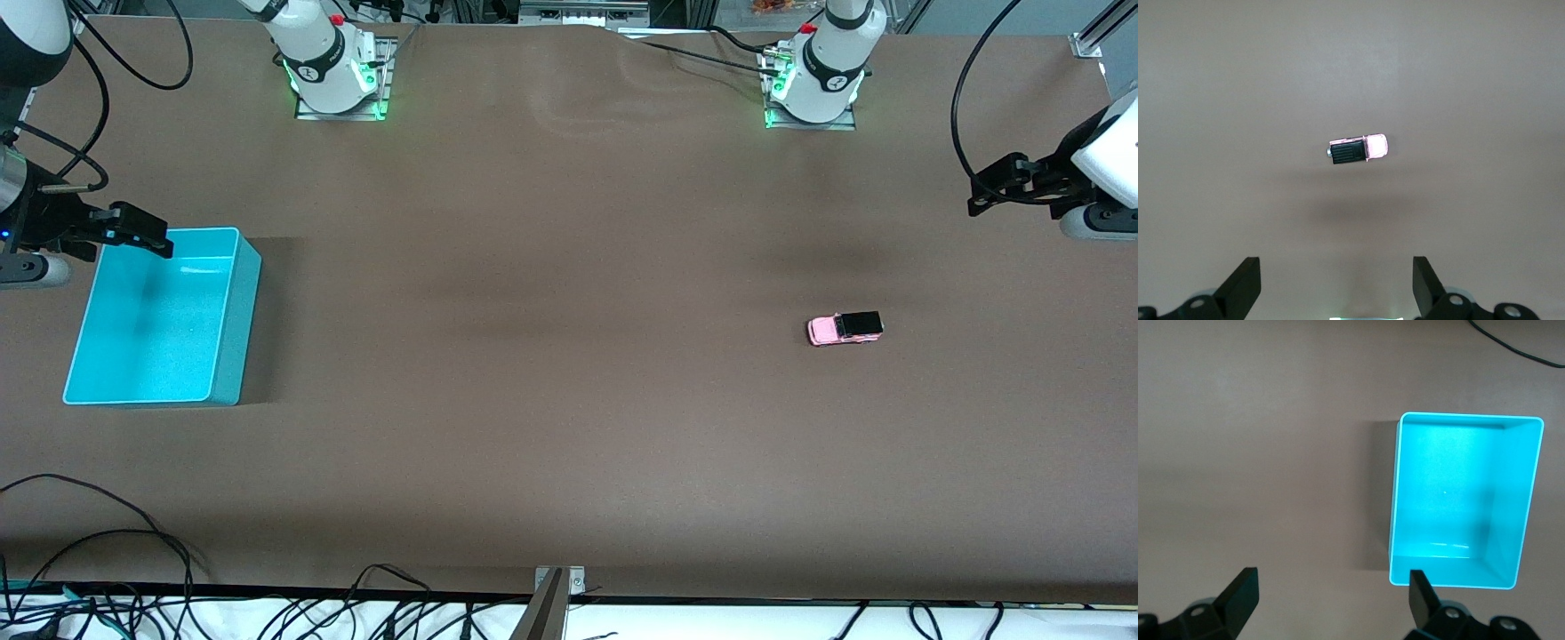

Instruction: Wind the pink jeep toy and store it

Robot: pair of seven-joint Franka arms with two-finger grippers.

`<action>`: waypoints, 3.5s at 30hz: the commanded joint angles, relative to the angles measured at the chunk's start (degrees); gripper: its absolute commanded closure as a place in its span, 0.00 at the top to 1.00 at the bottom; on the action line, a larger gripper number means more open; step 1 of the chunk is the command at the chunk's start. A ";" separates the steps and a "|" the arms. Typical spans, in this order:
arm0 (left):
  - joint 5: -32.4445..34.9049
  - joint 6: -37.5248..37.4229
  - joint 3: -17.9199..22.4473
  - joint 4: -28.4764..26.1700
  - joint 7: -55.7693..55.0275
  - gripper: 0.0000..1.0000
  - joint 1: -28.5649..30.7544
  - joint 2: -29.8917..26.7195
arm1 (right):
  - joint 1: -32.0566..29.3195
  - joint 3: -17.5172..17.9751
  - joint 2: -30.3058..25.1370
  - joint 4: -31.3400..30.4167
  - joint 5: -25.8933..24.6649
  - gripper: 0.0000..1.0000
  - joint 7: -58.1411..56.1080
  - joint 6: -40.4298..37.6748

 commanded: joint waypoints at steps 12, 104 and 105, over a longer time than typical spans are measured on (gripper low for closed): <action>1.35 -1.54 -0.08 2.30 -0.29 1.00 0.26 0.71 | -0.31 0.19 -0.13 0.88 -0.13 1.00 0.58 -1.55; 0.64 -1.89 -0.08 2.39 -0.56 1.00 0.08 0.97 | -0.40 0.19 -1.09 0.53 -1.10 1.00 2.86 -2.34; 0.56 -1.89 -0.08 2.39 -0.56 1.00 0.08 0.97 | -0.22 0.11 -1.45 0.44 -0.57 1.00 2.69 -1.99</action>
